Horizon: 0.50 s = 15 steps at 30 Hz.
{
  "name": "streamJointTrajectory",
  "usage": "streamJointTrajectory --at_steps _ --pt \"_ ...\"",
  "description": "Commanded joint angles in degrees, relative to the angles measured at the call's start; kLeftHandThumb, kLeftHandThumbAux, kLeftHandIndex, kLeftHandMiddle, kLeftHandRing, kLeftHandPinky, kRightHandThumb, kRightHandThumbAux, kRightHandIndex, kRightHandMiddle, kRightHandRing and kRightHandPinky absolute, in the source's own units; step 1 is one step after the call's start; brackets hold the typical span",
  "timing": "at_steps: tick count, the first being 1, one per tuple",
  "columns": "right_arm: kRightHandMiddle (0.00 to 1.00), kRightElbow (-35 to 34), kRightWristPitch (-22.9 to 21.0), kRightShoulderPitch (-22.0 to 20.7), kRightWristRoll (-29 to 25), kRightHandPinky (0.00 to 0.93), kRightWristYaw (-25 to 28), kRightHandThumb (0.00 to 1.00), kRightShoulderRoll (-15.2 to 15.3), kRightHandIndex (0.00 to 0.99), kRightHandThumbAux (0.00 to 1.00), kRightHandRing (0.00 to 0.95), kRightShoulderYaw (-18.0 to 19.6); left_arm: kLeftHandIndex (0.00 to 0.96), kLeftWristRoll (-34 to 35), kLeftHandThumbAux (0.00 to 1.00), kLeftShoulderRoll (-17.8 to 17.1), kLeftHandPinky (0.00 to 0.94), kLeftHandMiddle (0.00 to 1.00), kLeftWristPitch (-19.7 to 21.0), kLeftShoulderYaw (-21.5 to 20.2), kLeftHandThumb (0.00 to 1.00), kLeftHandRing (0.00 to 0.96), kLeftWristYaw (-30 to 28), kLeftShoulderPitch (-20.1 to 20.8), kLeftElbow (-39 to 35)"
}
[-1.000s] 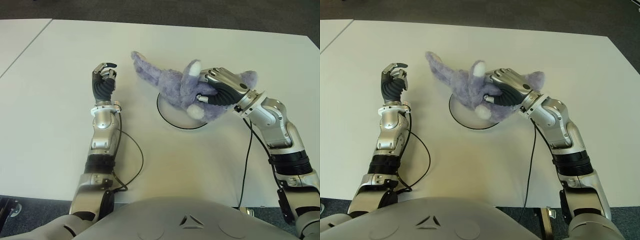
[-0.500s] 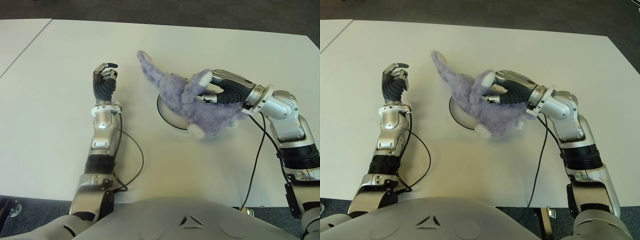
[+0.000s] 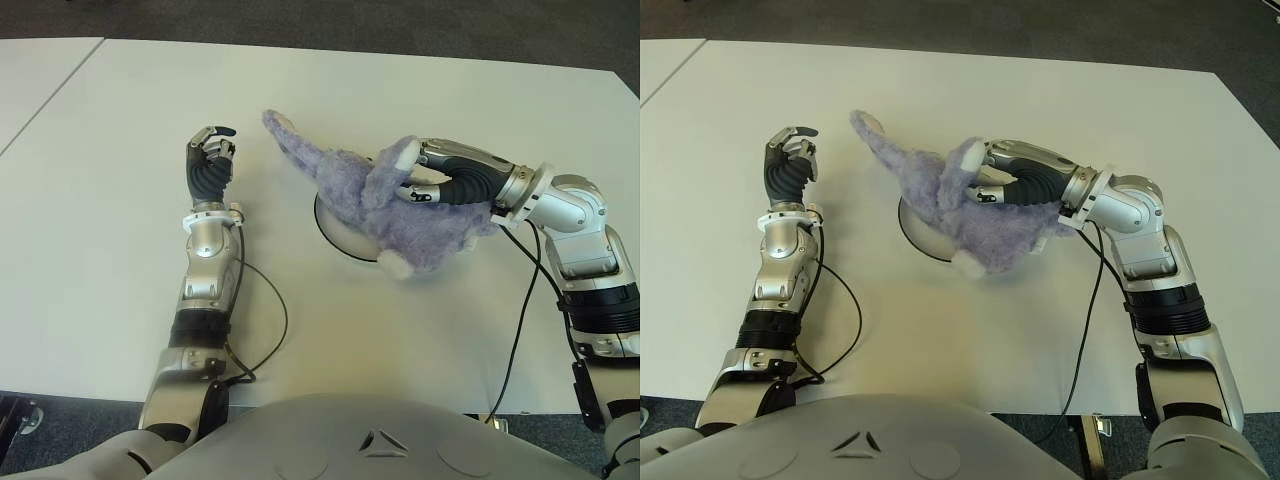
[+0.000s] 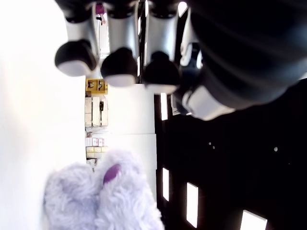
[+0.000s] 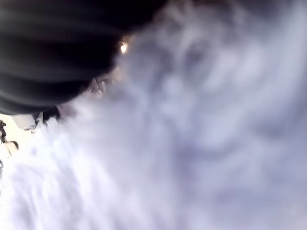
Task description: Put the doll into the plate.
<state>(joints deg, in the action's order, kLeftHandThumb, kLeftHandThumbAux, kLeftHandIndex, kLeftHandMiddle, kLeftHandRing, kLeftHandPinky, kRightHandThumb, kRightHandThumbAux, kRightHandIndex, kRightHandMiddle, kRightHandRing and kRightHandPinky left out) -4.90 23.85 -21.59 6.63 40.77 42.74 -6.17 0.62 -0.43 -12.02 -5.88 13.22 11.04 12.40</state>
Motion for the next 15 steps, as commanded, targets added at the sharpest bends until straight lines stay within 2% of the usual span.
streamJointTrajectory --at_steps 1,15 --pt "0.0 0.74 -0.71 0.04 0.61 0.0 0.29 0.543 0.11 0.0 0.172 0.0 -0.06 0.444 0.28 0.7 3.17 0.867 0.854 0.22 0.13 0.716 0.862 0.83 -4.88 2.35" --pt "0.0 1.67 -1.56 0.06 -0.44 0.0 0.44 0.561 -0.45 0.0 0.165 0.0 0.08 0.444 0.5 0.7 3.2 0.867 0.852 0.27 0.12 0.716 0.862 0.65 -4.94 2.13"
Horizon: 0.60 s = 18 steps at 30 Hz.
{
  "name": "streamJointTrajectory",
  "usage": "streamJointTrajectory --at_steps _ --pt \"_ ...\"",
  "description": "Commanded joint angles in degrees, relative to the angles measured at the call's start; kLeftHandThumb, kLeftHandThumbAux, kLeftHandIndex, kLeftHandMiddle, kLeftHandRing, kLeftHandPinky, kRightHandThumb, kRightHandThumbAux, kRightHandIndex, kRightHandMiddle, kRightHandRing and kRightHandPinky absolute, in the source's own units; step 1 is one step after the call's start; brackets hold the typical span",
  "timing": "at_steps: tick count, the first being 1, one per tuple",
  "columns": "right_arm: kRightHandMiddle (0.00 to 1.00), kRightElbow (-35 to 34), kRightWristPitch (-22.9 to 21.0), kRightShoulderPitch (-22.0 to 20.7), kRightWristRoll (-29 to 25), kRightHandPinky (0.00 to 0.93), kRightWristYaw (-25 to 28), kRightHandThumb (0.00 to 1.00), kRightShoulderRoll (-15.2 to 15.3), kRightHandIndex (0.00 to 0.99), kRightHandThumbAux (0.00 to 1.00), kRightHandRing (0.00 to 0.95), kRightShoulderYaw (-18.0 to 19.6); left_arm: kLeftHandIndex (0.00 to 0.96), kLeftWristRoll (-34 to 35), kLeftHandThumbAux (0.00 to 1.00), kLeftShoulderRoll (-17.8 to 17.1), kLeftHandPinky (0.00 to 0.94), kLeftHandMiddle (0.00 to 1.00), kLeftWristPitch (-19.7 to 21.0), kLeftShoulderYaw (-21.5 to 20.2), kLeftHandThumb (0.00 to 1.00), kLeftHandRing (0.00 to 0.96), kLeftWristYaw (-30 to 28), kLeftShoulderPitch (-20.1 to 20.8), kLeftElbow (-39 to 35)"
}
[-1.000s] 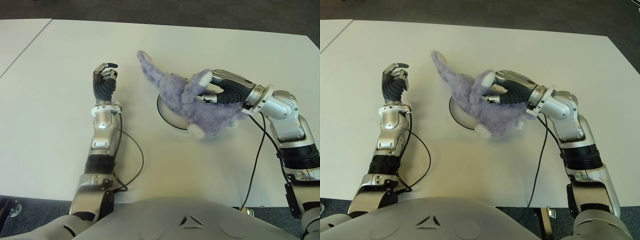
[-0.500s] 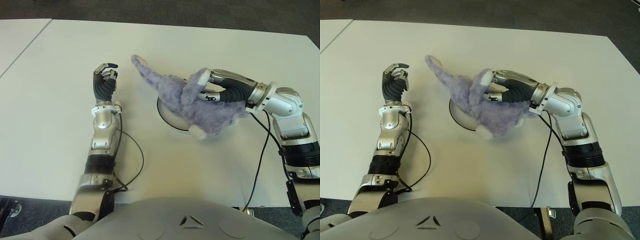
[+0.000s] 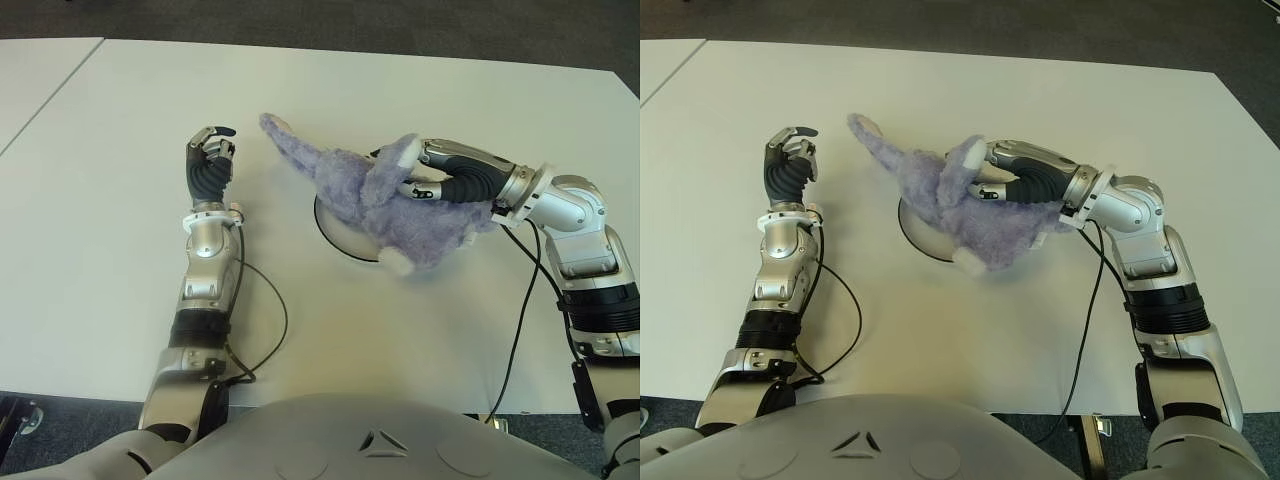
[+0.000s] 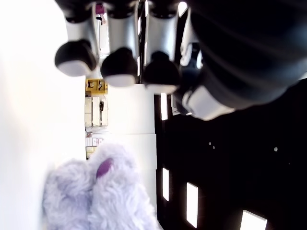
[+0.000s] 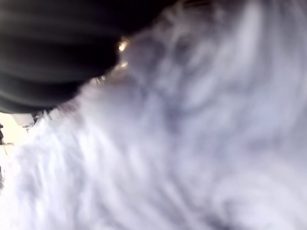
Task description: Put the doll into the plate.
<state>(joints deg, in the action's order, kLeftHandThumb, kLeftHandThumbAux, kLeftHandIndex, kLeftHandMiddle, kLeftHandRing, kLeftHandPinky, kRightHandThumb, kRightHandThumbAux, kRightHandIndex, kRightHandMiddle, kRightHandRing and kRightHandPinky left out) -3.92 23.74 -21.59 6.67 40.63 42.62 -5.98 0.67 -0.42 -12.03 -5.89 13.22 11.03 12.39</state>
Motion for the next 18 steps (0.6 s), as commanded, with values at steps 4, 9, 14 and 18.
streamJointTrajectory --at_steps 4,9,14,18 --pt "0.0 1.21 -1.05 0.0 0.24 0.0 0.33 0.563 -0.21 0.0 0.163 0.0 -0.2 0.444 0.57 0.7 3.25 0.866 0.852 0.15 0.19 0.717 0.861 0.66 -5.0 2.11" --pt "0.0 1.15 -1.48 0.12 0.09 0.0 0.21 0.567 -0.35 0.0 0.169 0.0 -0.06 0.444 0.64 0.699 3.24 0.866 0.853 0.01 0.23 0.717 0.861 0.73 -5.0 2.16" --pt "0.0 1.89 -1.53 -0.26 -1.41 0.0 0.86 0.577 -0.2 0.0 0.176 0.0 0.47 0.444 0.67 0.699 3.19 0.865 0.854 -0.15 0.27 0.717 0.862 0.63 -4.98 2.26" --pt "0.0 4.01 -4.29 -2.91 -6.92 0.0 5.09 0.585 1.19 0.0 0.178 0.0 1.91 0.444 0.71 0.699 3.17 0.864 0.854 -0.01 0.35 0.717 0.861 0.5 -5.03 2.23"
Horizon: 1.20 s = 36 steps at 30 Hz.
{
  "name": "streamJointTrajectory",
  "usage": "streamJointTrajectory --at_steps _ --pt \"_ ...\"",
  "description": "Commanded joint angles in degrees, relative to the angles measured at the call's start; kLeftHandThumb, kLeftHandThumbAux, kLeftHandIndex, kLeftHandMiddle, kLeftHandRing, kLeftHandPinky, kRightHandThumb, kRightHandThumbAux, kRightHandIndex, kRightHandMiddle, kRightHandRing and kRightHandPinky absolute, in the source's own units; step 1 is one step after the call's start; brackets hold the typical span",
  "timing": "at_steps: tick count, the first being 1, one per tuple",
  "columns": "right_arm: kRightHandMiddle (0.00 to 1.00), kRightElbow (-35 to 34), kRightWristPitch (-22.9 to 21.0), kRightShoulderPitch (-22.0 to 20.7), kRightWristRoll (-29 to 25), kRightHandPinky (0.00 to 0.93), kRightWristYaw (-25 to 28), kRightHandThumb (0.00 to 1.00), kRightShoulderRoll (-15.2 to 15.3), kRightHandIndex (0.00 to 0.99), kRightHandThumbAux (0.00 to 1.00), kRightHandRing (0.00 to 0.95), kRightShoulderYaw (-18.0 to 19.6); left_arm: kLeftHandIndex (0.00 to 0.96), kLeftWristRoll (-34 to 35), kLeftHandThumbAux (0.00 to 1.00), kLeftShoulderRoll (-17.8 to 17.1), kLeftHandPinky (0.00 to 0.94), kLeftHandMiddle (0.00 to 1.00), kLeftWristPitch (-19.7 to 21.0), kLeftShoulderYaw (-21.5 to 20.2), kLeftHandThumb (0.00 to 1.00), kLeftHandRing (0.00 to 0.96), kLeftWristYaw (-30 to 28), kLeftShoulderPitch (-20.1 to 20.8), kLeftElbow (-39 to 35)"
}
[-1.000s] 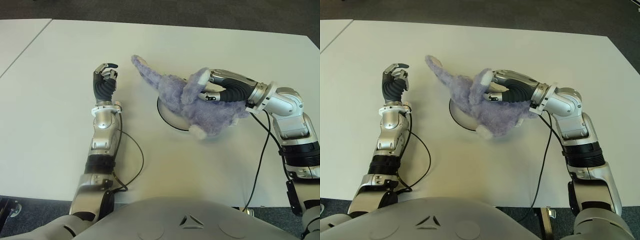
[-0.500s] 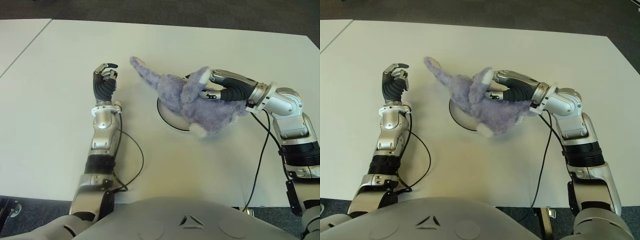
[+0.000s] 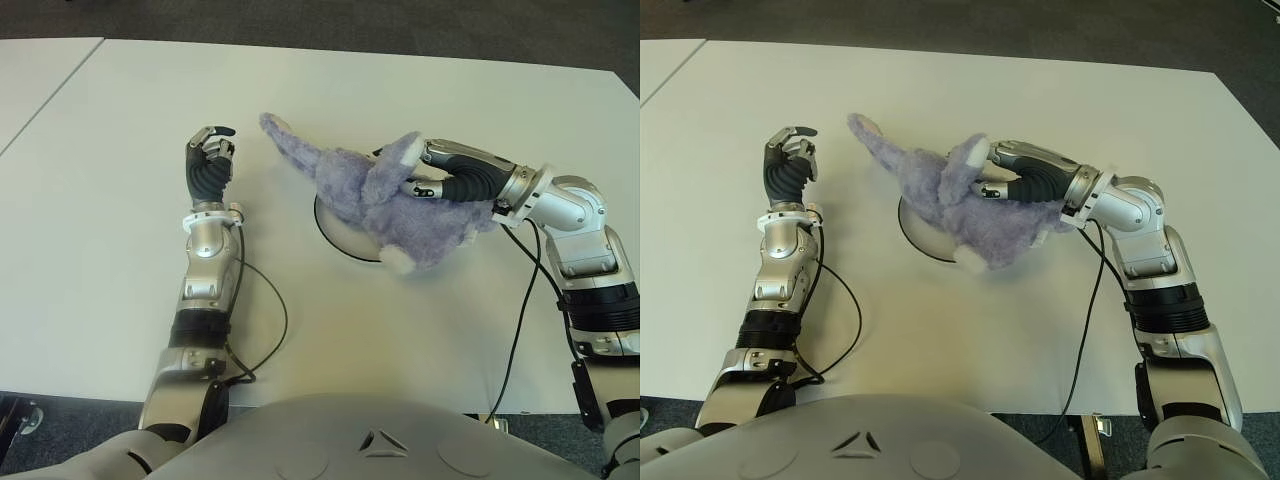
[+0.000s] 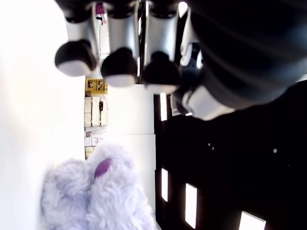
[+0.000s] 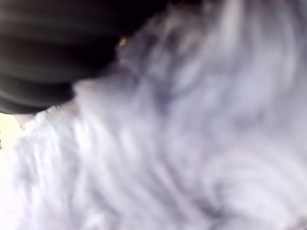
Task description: Put the doll into the plate.
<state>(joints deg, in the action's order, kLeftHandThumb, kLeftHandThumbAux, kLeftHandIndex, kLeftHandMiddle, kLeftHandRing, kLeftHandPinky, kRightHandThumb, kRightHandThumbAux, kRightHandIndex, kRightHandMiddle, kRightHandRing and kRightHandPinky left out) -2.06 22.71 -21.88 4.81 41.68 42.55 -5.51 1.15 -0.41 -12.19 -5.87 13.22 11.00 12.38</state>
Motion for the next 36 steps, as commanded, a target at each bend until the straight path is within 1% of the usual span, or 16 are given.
streamJointTrajectory --at_steps 1,4,6,9,13,15,18,22,24,29,32,36 --pt "0.0 2.47 -4.06 -3.03 -6.4 0.0 5.04 0.587 1.46 0.0 0.179 0.0 1.76 0.444 0.25 0.699 3.17 0.864 0.854 0.19 0.34 0.717 0.861 0.47 -5.02 2.21" --pt "0.0 2.95 -6.02 -3.49 -10.0 0.0 7.39 0.593 1.3 0.0 0.181 0.0 2.61 0.444 0.25 0.7 3.15 0.863 0.853 0.26 0.4 0.717 0.86 0.42 -5.07 2.16" --pt "0.0 3.89 -7.48 -4.24 -13.65 0.0 9.76 0.597 1.0 0.0 0.184 0.0 3.38 0.444 0.22 0.7 3.11 0.862 0.853 0.31 0.45 0.716 0.86 0.39 -5.09 2.15" --pt "0.0 8.2 -9.15 -7.1 -17.95 0.0 14.3 0.602 1.21 0.0 0.193 0.0 4.37 0.444 0.13 0.7 3.05 0.865 0.854 0.3 0.46 0.715 0.861 0.41 -5.08 2.17" --pt "0.0 12.7 -10.94 -9.8 -20.11 0.021 18.0 0.602 1.17 0.0 0.206 0.0 4.86 0.444 0.1 0.7 3.04 0.867 0.856 0.25 0.45 0.715 0.862 0.47 -5.07 2.17" --pt "0.0 14.32 -13.05 -10.73 -21.4 0.028 19.37 0.6 0.79 0.0 0.21 0.0 5.18 0.443 0.03 0.7 3.04 0.868 0.856 0.19 0.44 0.715 0.863 0.58 -5.07 2.16" --pt "0.0 17.28 -19.12 -13.0 -23.99 0.051 21.47 0.595 0.9 0.0 0.217 0.0 5.99 0.444 -0.01 0.7 3.01 0.866 0.855 0.08 0.35 0.715 0.863 0.69 -4.98 2.28" --pt "0.0 17.94 -26.87 -14.87 -26.96 0.071 23.35 0.588 1.71 0.0 0.227 0.0 7.5 0.444 -0.11 0.699 3.0 0.867 0.854 0.04 0.33 0.716 0.862 0.82 -4.96 2.29" --pt "0.0 17.48 -30.82 -15.34 -27.69 0.071 23.4 0.585 2.11 0.0 0.231 0.0 8.01 0.444 -0.2 0.699 2.98 0.868 0.855 0.12 0.35 0.716 0.863 0.86 -4.98 2.24" --pt "0.0 17.2 -40.48 -16.11 -29.23 0.051 21.47 0.569 2.36 0.0 0.237 0.0 9.59 0.444 -0.58 0.7 2.86 0.87 0.859 -0.07 0.51 0.715 0.866 0.94 -5.06 2.21" --pt "0.0 17.68 -44.64 -16.45 -29.92 0.041 20.88 0.549 2.21 0.0 0.238 0.0 10.45 0.444 -0.73 0.7 2.8 0.87 0.862 -0.23 0.56 0.715 0.868 0.93 -5.01 2.33" --pt "0.0 17.19 -47.58 -16.5 -29.89 0.027 19.36 0.53 1.76 0.0 0.239 0.0 11.35 0.443 -0.68 0.701 2.77 0.87 0.862 -0.24 0.53 0.714 0.868 0.79 -4.9 2.5"
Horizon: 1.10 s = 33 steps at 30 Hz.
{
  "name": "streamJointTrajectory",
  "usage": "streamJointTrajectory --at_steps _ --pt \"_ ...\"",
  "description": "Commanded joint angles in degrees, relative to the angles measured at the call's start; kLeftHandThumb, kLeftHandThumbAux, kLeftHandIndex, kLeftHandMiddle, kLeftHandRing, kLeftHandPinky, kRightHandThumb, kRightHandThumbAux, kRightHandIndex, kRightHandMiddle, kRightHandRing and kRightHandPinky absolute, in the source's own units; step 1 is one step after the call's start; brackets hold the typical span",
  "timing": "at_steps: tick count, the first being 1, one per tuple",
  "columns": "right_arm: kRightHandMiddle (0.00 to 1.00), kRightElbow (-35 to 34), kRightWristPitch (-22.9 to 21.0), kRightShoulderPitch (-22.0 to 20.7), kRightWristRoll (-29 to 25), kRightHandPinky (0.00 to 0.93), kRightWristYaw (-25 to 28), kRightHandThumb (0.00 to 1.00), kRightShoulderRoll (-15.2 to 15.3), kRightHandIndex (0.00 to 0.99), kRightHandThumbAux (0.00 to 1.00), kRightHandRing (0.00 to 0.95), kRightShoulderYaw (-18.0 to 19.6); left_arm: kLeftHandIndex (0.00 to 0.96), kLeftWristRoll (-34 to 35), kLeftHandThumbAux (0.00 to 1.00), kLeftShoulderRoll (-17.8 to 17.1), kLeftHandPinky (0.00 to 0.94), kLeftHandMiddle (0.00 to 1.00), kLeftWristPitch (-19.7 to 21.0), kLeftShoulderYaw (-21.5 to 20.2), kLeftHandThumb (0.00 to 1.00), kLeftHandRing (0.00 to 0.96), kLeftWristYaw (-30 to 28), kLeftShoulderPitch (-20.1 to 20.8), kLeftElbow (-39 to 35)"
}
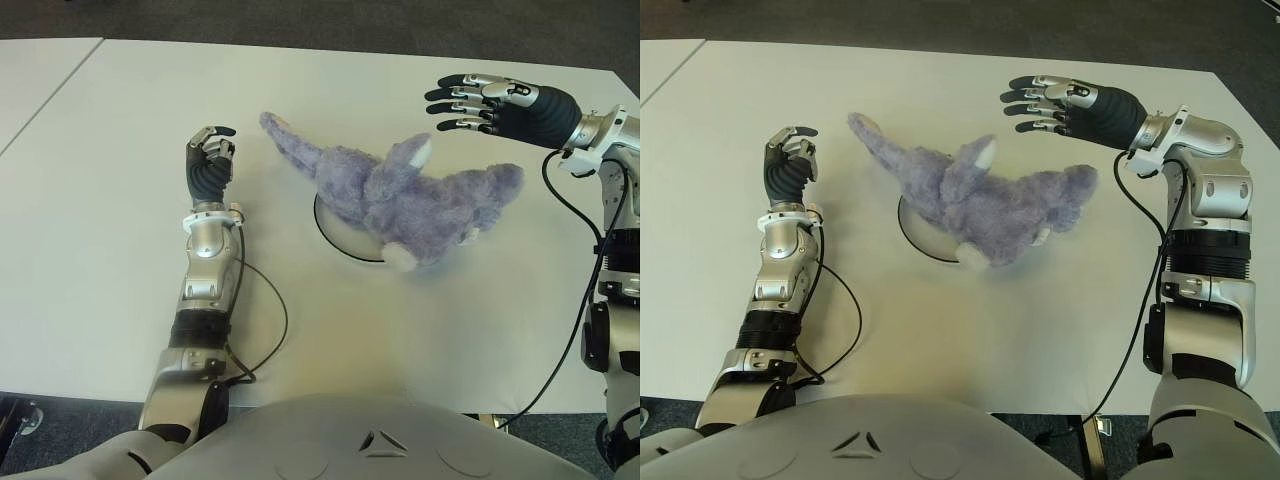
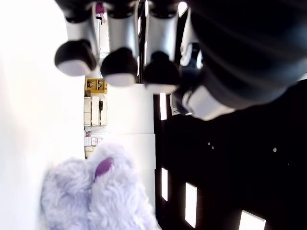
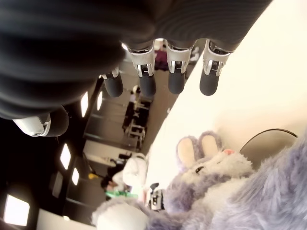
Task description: Put the doll into the plate.
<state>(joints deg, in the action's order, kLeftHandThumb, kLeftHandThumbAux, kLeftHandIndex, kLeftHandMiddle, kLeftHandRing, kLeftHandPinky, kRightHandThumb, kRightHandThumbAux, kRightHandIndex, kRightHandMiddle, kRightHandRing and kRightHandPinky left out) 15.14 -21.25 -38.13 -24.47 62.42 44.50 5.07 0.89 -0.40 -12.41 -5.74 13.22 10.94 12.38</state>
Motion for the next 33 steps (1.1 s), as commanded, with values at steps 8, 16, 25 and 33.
streamJointTrajectory --at_steps 8,16,25,33 --pt "0.0 -0.45 -7.75 1.13 -2.55 0.003 -3.2 0.484 -0.46 0.0 0.231 0.0 3.93 0.443 -0.28 0.701 2.71 0.872 0.863 -0.11 0.44 0.715 0.87 0.51 -4.86 2.6" --pt "0.0 -6.96 -13.89 1.49 -3.91 0.0 -5.1 0.433 0.26 0.0 0.23 0.0 4.49 0.443 0.17 0.701 2.59 0.868 0.858 -0.02 0.14 0.714 0.865 0.26 -4.57 2.88" --pt "0.095 -21.34 -11.34 5.1 1.72 0.261 -20.63 0.953 -2.81 0.086 0.504 0.163 6.78 0.443 0.19 0.701 2.18 0.872 0.862 0.41 0.25 0.714 0.869 0.21 -4.64 2.53" --pt "0.25 -25.74 -15.95 7.57 -2.2 0.379 -31.45 0.844 -9.19 0.172 0.621 0.283 11.36 0.443 0.65 0.701 2.25 0.869 0.86 0.56 0.08 0.715 0.868 -0.13 -4.73 2.18"
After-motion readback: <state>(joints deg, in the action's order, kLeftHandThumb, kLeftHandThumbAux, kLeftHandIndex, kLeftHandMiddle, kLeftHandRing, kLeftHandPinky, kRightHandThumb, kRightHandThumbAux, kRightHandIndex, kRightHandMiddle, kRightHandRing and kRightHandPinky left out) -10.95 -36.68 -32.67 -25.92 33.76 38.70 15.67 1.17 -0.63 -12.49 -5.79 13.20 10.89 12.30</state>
